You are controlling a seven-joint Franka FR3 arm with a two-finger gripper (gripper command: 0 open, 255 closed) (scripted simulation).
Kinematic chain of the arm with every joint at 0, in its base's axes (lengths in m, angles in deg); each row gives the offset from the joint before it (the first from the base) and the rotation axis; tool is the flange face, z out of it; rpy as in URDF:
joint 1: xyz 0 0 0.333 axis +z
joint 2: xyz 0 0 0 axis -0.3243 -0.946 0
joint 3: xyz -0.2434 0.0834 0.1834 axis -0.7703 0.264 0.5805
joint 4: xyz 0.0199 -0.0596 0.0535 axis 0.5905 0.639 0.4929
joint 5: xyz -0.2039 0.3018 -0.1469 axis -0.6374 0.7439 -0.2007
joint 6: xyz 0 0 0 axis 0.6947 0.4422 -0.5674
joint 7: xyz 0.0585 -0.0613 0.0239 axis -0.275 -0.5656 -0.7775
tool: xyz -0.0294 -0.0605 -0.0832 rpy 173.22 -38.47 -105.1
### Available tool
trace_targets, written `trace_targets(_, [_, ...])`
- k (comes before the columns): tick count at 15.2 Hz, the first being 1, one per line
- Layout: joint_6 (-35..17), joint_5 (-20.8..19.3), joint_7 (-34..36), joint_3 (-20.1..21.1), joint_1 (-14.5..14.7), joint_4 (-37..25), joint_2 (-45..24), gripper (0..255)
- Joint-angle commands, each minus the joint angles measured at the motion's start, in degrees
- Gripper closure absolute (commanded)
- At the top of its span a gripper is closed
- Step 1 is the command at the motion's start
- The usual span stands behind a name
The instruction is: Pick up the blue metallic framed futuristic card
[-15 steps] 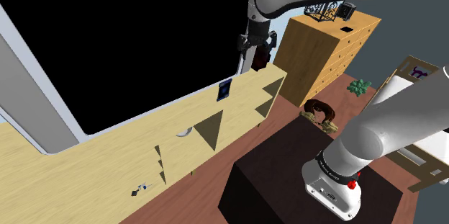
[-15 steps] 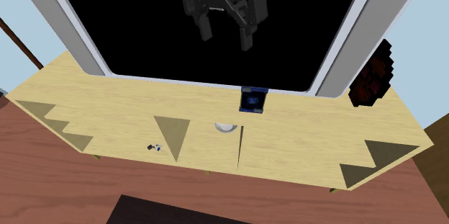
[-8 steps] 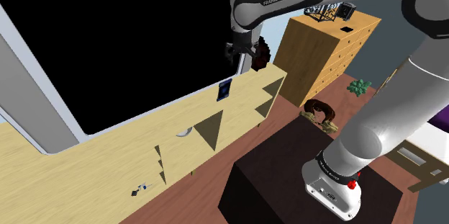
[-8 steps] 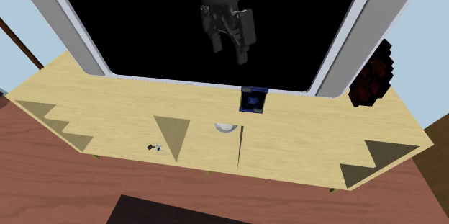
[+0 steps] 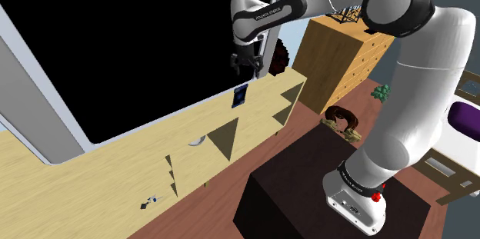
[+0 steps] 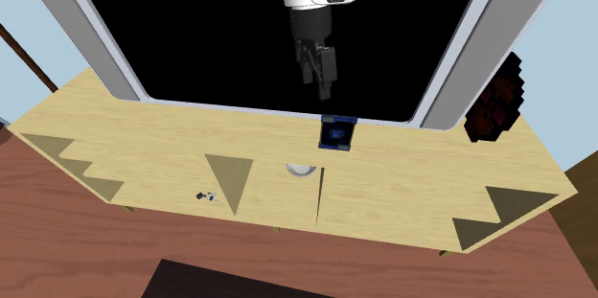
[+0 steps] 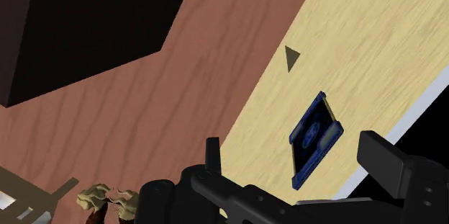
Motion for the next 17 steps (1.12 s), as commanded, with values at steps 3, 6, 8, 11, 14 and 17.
trace_targets(3, [0.39,0.00,5.99,-2.22,0.46,-8.07,-9.37,0])
trace_targets(6, [1.54,0.69,9.77,-3.84,0.67,-15.17,-16.37,0])
trace_targets(8, [2.55,1.37,12.07,-4.88,0.66,-20.29,-21.11,0])
trace_targets(11, [4.53,2.64,15.30,-6.34,0.41,-28.74,-28.47,0])
trace_targets(14, [6.28,3.61,17.39,-7.23,0.07,-35.23,-33.77,0])
trace_targets(17, [5.16,3.51,17.48,-7.31,0.12,-35.71,-35.38,0])
